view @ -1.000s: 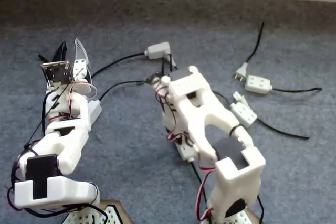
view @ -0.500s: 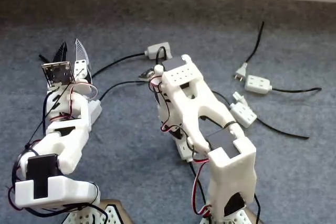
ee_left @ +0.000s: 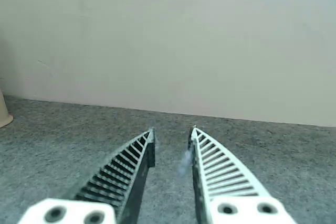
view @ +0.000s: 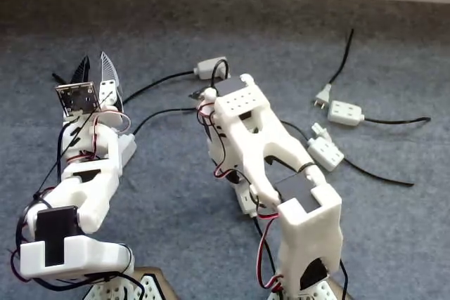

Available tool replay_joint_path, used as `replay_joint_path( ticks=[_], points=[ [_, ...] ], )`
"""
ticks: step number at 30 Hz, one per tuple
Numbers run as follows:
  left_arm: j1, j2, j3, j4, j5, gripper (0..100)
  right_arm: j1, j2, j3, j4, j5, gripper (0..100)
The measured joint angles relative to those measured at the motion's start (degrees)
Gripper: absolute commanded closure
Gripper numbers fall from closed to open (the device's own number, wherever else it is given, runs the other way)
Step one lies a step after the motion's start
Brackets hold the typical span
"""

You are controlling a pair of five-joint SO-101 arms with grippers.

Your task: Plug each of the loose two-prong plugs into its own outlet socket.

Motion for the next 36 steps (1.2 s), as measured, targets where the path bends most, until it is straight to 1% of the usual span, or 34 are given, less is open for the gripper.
replay_joint_path(
  ticks=[1, 3, 9, 12, 18, 24, 27, 31, 36],
  points=[
    [0.0, 0.0, 0.0, 0.0, 0.0, 88, -0.09, 0.0, 0.0, 0.35, 0.0, 86.5],
    [0.0, 0.0, 0.0, 0.0, 0.0, 88, -0.18, 0.0, 0.0, 1.41, -0.18, 84.8],
    [0.0, 0.0, 0.0, 0.0, 0.0, 88, -1.14, -2.2, -1.76, 2.64, -0.18, 68.9],
    [0.0, 0.0, 0.0, 0.0, 0.0, 88, -1.14, -7.65, -1.76, 2.64, -0.18, 68.5],
    [0.0, 0.0, 0.0, 0.0, 0.0, 88, -1.14, -23.38, 0.35, 2.9, -0.18, 68.5],
    [0.0, 0.0, 0.0, 0.0, 0.0, 88, -1.14, -36.92, 16.0, 1.23, -0.53, 68.5],
    [0.0, 0.0, 0.0, 0.0, 0.0, 88, -1.14, -43.25, 26.2, -6.59, -0.53, 68.5],
    [0.0, 0.0, 0.0, 0.0, 0.0, 88, -1.14, -49.41, 40.35, -20.92, -2.2, 68.5],
    [0.0, 0.0, 0.0, 0.0, 0.0, 88, -1.05, -50.46, 52.22, -35.08, -2.64, 68.5]
  ],
)
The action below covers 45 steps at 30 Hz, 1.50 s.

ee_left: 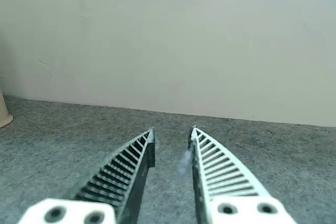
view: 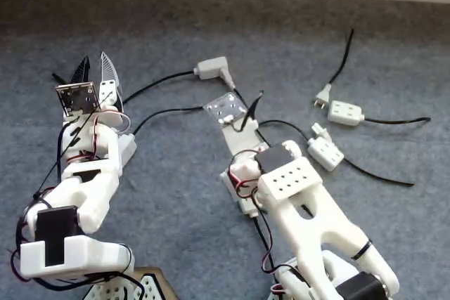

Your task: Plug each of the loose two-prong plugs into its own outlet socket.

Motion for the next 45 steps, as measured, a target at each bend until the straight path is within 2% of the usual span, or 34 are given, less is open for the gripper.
replay_joint_path(
  ticks=[6, 12, 16, 23, 28, 31, 34, 38, 45],
  points=[
    [0.0, 0.0, 0.0, 0.0, 0.0, 88, 1.41, 6.42, 3.16, -7.38, -0.7, 68.5],
    [0.0, 0.0, 0.0, 0.0, 0.0, 88, 5.45, 14.42, 2.99, -9.58, -3.08, 68.6],
    [0.0, 0.0, 0.0, 0.0, 0.0, 88, 5.45, 17.93, 2.81, -9.85, -3.34, 74.5],
    [0.0, 0.0, 0.0, 0.0, 0.0, 88, 6.15, 18.81, 1.93, -8.88, -6.24, 84.1],
    [0.0, 0.0, 0.0, 0.0, 0.0, 88, 6.33, 19.87, -2.55, -0.79, -7.3, 86.5],
    [0.0, 0.0, 0.0, 0.0, 0.0, 88, 7.91, 19.96, -8.26, 5.45, -7.3, 86.5],
    [0.0, 0.0, 0.09, 0.0, 0.0, 88, 13.27, 20.84, -18.81, 11.08, -6.77, 86.5],
    [0.0, 0.0, 0.7, 0.0, 0.0, 88, 21.01, 23.3, -36.22, 16.88, -2.02, 86.5],
    [0.35, 0.0, 0.79, 0.0, 0.0, 88, 25.85, 38.24, -64.88, 22.24, 2.29, 86.5]
  ],
)
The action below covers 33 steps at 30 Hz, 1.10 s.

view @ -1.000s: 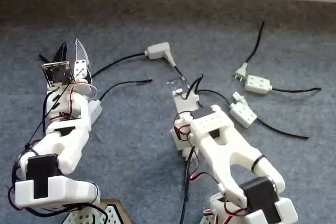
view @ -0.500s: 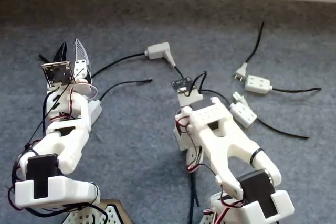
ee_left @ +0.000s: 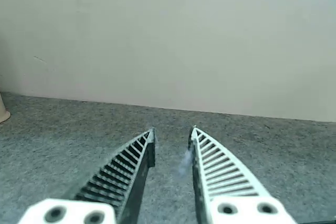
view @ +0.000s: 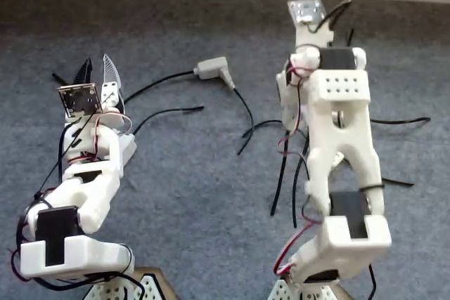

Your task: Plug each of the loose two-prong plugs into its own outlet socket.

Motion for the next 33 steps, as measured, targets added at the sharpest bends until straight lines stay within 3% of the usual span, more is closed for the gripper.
replay_joint_path(
  ticks=[11, 15, 20, 23, 33],
  points=[
    [0.0, 0.0, 0.0, 0.0, 0.0, 88, 0.18, 40.7, -46.77, 0.26, 0.79, 81.9],
    [0.0, 0.0, 0.0, 0.0, 0.0, 88, 0.18, 53.1, -59.87, -4.4, 3.69, 81.9],
    [0.0, 0.0, 0.0, 0.0, 0.0, 88, 0.18, 64.26, -62.51, -18.73, 4.92, 81.2],
    [0.09, 0.0, 0.0, 0.0, 0.0, 88, 0.09, 65.76, -63.56, -23.82, 4.92, 75.4],
    [0.26, 0.0, 0.0, 0.0, 0.0, 88, 2.29, 63.47, -70.24, -18.73, 4.84, 73.1]
  ],
)
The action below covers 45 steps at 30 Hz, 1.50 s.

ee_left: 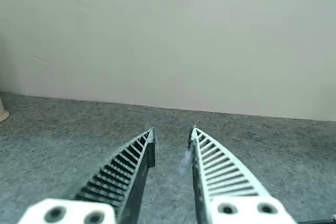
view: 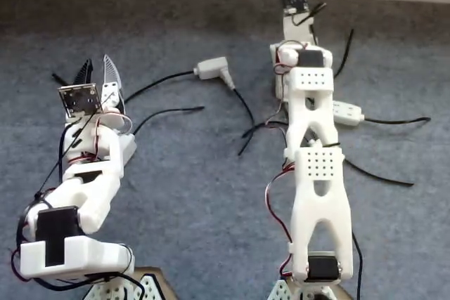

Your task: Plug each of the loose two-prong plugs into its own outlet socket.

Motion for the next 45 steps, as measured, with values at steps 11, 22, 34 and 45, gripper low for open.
replay_joint_path(
  ticks=[11, 22, 34, 45],
  points=[
    [0.35, 0.0, 0.0, 0.0, 0.0, 88, -2.2, -20.48, -6.33, 23.56, 0.0, 73.1],
    [0.35, 0.0, 0.0, 0.0, 0.0, 88, -2.46, -37.36, 4.4, 34.64, 1.93, 73.1],
    [0.35, 0.0, 0.0, 0.0, 0.0, 88, -3.25, -55.82, 46.95, 34.64, 2.73, 73.1],
    [0.35, 0.0, 0.18, 0.0, 0.0, 88, 8.62, -75.34, 77.1, 34.02, 24.97, 73.1]
  ],
)
